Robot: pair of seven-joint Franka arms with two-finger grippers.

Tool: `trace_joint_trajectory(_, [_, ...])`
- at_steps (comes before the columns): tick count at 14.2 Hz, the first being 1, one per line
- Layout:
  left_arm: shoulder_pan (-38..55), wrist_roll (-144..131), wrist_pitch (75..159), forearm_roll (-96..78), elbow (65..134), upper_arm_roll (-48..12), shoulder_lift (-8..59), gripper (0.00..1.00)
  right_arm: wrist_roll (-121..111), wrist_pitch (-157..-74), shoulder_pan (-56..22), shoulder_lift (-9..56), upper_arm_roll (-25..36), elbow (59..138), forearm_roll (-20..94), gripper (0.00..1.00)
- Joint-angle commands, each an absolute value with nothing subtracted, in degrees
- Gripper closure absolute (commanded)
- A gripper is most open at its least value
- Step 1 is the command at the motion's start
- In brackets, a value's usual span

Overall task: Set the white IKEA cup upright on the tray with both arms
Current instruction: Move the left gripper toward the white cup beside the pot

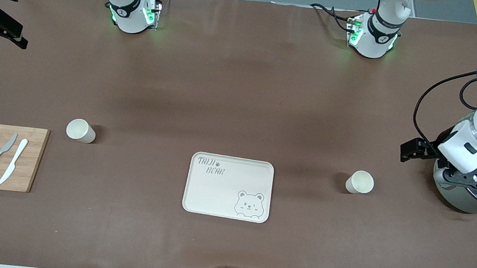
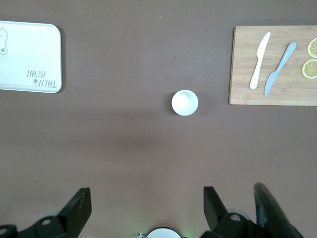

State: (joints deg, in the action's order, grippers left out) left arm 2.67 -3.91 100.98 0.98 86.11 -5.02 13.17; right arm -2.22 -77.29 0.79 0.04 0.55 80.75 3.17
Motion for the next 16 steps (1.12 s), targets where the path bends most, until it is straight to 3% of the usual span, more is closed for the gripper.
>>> trace_joint_trajectory(1, [2.4,-4.0,99.5,0.1,85.3,-5.2,12.9,0.0,-2.5,-77.0,2.4,-0.1,0.0,80.7,4.9,0.0])
trace_joint_trajectory(16, [2.0,-4.9,99.5,0.2,83.1,-5.1,14.8,0.0,-2.5,-76.6,2.5,0.1,-0.1,80.9,5.2,0.0])
